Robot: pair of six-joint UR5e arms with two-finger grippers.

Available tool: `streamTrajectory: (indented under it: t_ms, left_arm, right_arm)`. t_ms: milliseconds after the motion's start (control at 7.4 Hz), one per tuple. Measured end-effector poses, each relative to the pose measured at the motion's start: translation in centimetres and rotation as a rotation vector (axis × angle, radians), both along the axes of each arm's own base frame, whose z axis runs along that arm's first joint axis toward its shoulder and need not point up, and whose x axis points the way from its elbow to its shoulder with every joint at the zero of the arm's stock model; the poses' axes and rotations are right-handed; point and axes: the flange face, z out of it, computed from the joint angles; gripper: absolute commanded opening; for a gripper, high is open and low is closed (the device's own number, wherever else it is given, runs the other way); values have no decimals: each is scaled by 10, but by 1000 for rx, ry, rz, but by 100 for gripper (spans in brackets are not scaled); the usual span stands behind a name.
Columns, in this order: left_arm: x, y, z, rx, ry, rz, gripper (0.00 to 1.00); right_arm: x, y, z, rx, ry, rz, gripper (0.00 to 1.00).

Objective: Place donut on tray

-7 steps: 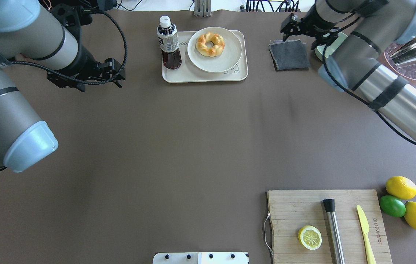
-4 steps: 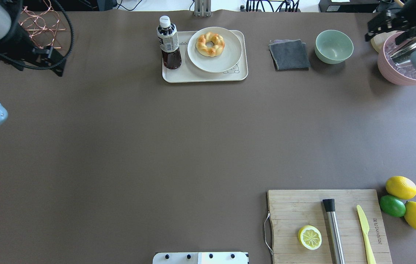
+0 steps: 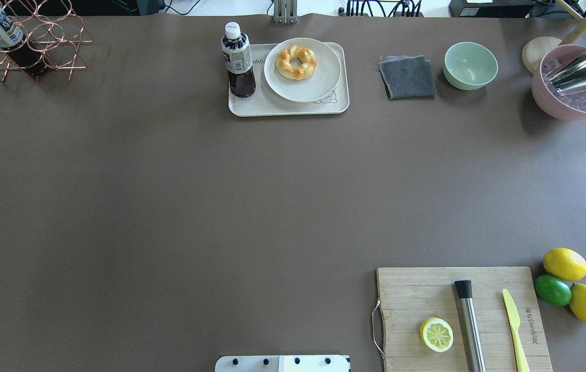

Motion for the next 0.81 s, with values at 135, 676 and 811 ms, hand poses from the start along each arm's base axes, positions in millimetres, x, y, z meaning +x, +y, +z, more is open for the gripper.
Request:
streamTrajectory:
  t_ms: [135, 676, 811]
  left_arm:
    - [-47, 17, 46, 9, 1, 34, 97]
    - [-114, 97, 183, 60, 79, 42, 97]
    - [-114, 101, 188, 67, 107, 37, 97]
  right_arm:
    - [28, 8, 11, 17, 25, -30, 100]
    - [65, 31, 29, 18, 73, -34, 100]
    - [66, 35, 29, 20, 74, -33, 100]
